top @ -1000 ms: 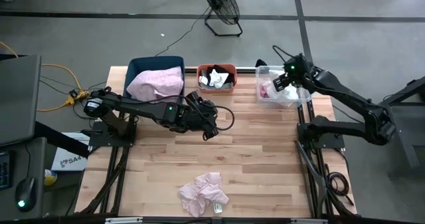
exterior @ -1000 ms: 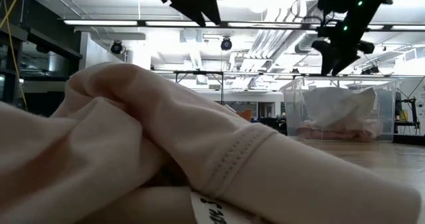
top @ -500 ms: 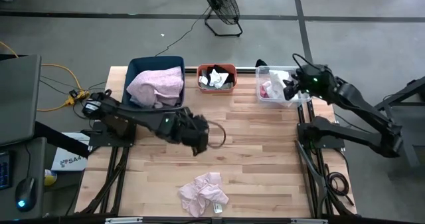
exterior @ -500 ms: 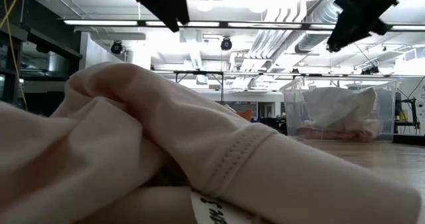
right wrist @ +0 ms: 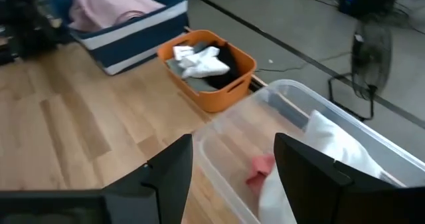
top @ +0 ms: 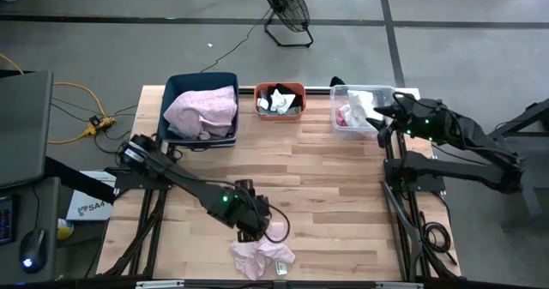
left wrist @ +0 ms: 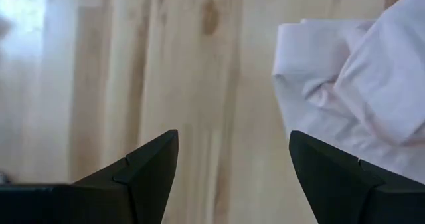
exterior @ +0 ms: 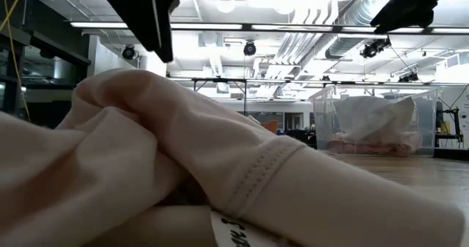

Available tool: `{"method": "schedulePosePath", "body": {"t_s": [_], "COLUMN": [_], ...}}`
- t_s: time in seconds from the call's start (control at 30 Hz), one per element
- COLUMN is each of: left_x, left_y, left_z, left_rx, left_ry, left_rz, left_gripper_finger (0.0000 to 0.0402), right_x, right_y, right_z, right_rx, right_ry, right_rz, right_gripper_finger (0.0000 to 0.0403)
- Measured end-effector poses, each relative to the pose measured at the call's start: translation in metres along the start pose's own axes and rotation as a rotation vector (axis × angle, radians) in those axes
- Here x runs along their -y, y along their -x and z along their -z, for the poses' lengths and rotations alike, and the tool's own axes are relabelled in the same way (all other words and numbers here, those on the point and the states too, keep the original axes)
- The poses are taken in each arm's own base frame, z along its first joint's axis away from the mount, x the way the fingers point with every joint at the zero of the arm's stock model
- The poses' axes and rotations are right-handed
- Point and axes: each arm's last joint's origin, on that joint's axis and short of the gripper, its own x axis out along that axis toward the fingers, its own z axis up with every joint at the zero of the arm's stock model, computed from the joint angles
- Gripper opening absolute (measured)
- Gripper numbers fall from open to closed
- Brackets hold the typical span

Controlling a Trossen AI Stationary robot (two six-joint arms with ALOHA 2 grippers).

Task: Pick & Place Cloths
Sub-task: Put the light pink underwear into the transparent bin

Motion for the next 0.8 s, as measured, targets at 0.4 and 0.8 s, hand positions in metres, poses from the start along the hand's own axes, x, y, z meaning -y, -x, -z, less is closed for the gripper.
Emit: {"method": "schedulePosePath", "body": {"t_s": [0.4, 0.8], "left_x": [0.023, 0.037], "left_y": [-0.033, -0.056], "left_z": [-0.009, -0.011], "left_rx": [0.036, -0.016], "left_ry": [-0.025, -0.211], "left_rz": [0.103, 0.306], "left_gripper_finger": [0.0281, 0.0281], "right_x": [-0.011, -0.020], "right_y": [0.010, 0.006], "right_z": [0.004, 0.011], "right_rx": [0.020, -0.019], "right_ry": [0.078, 0.109], "right_rz": [-0.157, -0.237], "right_gripper_finger": [0.0200, 0.0199]}}
